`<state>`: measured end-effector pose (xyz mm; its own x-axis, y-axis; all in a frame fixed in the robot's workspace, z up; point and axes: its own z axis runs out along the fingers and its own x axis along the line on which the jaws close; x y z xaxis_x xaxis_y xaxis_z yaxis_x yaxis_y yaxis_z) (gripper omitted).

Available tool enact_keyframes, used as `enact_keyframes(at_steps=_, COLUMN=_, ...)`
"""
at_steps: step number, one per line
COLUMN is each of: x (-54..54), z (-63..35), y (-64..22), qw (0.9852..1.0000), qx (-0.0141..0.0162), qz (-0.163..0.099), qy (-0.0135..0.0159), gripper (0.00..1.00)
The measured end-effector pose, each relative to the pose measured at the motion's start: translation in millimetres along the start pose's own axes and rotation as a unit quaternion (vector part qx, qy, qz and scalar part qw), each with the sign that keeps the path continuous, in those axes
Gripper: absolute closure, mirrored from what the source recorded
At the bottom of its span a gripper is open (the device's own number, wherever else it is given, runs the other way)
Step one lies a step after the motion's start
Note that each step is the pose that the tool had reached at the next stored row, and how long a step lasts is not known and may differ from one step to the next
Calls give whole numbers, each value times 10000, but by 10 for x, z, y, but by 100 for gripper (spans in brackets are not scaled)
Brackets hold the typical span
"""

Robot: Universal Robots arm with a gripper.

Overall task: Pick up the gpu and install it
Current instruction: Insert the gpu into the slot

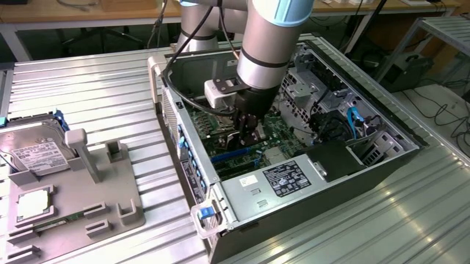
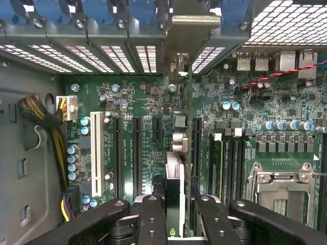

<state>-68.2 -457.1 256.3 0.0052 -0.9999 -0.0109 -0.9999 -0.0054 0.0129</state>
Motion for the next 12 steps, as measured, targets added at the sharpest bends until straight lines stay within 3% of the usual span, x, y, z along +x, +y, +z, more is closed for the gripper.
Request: enact_keyframes(at_steps=12, x=0, z=44, y=4, qw=10000, qx=0, qz=0, qy=-1, gripper=73)
